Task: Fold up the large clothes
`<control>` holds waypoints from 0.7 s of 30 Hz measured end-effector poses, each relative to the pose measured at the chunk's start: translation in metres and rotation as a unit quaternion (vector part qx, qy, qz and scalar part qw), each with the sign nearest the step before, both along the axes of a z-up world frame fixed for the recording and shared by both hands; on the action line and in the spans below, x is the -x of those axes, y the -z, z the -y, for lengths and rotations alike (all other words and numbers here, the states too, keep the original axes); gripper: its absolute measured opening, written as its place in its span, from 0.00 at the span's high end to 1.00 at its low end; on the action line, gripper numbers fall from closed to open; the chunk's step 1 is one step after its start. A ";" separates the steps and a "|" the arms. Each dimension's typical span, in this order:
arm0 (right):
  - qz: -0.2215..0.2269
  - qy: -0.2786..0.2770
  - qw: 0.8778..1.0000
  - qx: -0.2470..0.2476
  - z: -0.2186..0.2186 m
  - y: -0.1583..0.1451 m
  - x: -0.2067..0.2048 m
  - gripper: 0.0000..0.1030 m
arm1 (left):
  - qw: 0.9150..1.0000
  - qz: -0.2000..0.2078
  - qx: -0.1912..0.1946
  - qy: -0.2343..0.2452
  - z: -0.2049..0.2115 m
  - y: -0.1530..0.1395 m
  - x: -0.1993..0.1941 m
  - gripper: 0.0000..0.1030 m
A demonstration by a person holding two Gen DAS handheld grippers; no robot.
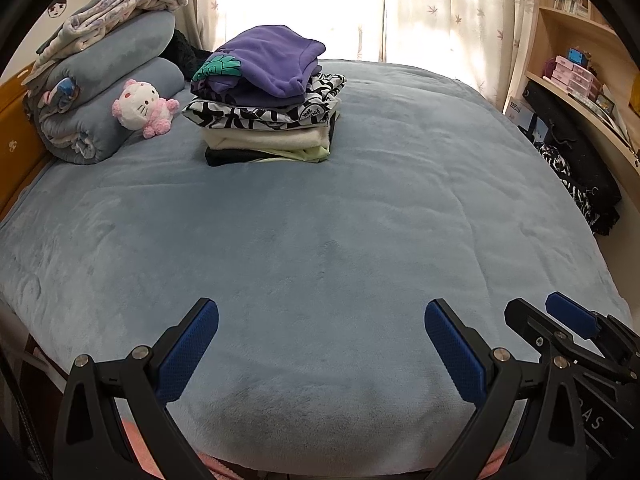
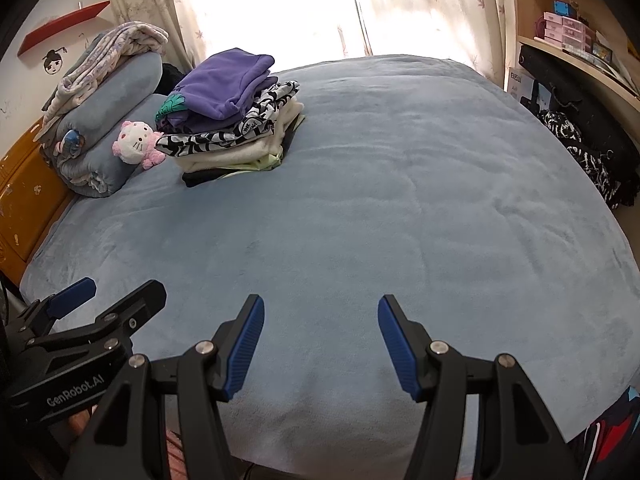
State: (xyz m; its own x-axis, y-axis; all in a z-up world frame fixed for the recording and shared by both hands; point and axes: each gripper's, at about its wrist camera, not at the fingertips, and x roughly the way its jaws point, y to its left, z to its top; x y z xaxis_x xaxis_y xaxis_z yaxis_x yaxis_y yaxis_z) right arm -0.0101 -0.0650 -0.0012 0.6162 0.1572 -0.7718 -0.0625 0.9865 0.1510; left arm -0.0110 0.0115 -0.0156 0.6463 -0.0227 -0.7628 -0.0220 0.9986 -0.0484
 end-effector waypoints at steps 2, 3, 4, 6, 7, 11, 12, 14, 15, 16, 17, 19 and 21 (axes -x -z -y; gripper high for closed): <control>-0.001 -0.001 1.000 0.001 -0.001 0.001 -0.001 0.42 | 1.000 -0.001 0.001 -0.001 -0.001 0.000 0.000 0.01; -0.003 -0.001 1.000 0.000 -0.001 0.002 -0.001 0.42 | 1.000 -0.002 0.000 -0.001 -0.001 0.000 0.000 0.01; -0.004 0.000 1.000 -0.002 -0.001 0.003 -0.001 0.42 | 1.000 -0.003 0.000 -0.001 -0.002 0.000 0.000 0.01; -0.006 0.000 1.000 -0.003 -0.001 0.004 -0.001 0.42 | 1.000 -0.003 -0.002 -0.002 -0.002 0.000 0.000 0.01; -0.006 0.000 1.000 -0.004 -0.001 0.004 -0.001 0.42 | 1.000 -0.003 -0.002 -0.002 -0.002 0.001 -0.001 0.01; -0.006 0.001 1.000 -0.003 -0.001 0.004 -0.001 0.42 | 1.000 -0.004 -0.003 -0.003 -0.001 0.001 0.000 0.01; -0.006 0.001 1.000 -0.003 -0.001 0.004 -0.001 0.42 | 1.000 -0.004 -0.003 -0.003 -0.002 0.001 0.000 0.01; -0.007 0.000 1.000 -0.004 -0.001 0.004 -0.001 0.42 | 1.000 -0.005 -0.003 -0.003 -0.001 0.001 0.000 0.01; -0.007 0.001 1.000 -0.004 -0.001 0.005 -0.001 0.42 | 1.000 -0.005 -0.003 -0.003 -0.002 0.001 0.000 0.01; -0.007 0.001 1.000 -0.004 -0.001 0.005 -0.001 0.42 | 1.000 -0.005 -0.003 -0.003 -0.002 0.001 0.000 0.01; -0.007 0.001 1.000 -0.004 -0.001 0.005 -0.001 0.42 | 1.000 -0.005 -0.003 -0.003 -0.002 0.001 0.000 0.01; -0.007 0.001 1.000 -0.004 -0.001 0.005 -0.001 0.42 | 1.000 -0.005 -0.003 -0.003 -0.001 0.001 0.000 0.01; -0.008 0.002 1.000 -0.004 -0.001 0.007 0.000 0.42 | 1.000 -0.005 -0.003 -0.003 -0.001 0.001 0.000 0.01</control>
State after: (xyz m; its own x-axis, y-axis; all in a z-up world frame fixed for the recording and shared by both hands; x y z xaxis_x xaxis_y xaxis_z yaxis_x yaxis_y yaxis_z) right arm -0.0098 -0.0637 -0.0082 0.6046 0.1612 -0.7801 -0.0570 0.9856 0.1595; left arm -0.0113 0.0130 -0.0166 0.6381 -0.0139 -0.7699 -0.0285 0.9987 -0.0416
